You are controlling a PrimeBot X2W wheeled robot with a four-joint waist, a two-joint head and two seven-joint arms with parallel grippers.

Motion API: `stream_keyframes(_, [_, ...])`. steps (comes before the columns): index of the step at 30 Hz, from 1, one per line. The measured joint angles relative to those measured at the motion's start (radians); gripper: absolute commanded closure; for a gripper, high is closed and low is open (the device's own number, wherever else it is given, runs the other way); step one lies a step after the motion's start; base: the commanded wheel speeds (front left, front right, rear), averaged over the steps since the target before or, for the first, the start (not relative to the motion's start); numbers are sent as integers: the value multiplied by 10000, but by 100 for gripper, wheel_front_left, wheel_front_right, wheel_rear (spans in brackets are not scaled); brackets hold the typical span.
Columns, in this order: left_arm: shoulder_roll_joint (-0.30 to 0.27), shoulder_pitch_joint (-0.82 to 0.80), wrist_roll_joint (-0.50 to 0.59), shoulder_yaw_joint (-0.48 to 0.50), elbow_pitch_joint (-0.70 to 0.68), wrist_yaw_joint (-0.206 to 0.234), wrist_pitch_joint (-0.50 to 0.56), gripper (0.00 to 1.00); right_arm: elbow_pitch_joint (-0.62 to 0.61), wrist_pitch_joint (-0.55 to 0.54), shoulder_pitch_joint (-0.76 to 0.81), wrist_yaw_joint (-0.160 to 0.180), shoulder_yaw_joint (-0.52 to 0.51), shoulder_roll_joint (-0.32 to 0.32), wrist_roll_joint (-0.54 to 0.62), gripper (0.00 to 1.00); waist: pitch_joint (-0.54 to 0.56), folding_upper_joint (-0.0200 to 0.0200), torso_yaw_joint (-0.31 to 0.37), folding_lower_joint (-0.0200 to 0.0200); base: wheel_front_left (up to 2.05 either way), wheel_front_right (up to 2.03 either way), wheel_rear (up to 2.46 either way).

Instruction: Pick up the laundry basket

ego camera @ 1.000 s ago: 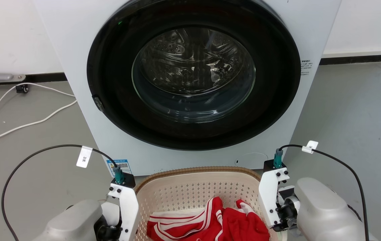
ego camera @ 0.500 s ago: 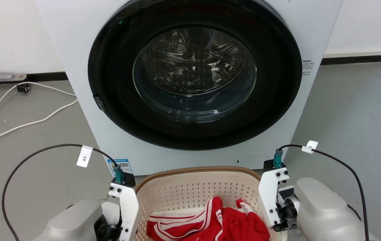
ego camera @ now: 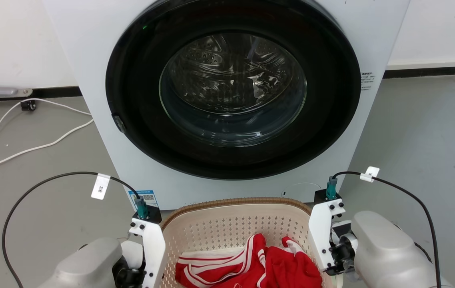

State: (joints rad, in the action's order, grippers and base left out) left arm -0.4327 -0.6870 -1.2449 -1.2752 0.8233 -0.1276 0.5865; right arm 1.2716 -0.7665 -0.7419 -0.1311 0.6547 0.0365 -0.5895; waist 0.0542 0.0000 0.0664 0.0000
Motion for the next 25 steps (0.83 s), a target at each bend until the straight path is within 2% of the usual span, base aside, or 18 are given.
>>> stream_keyframes(25, [-2,1,-48,-2,50,-2,0,100,40,6,-10,0,215,-2,-253,100,32,-1,41,0,0,0,0])
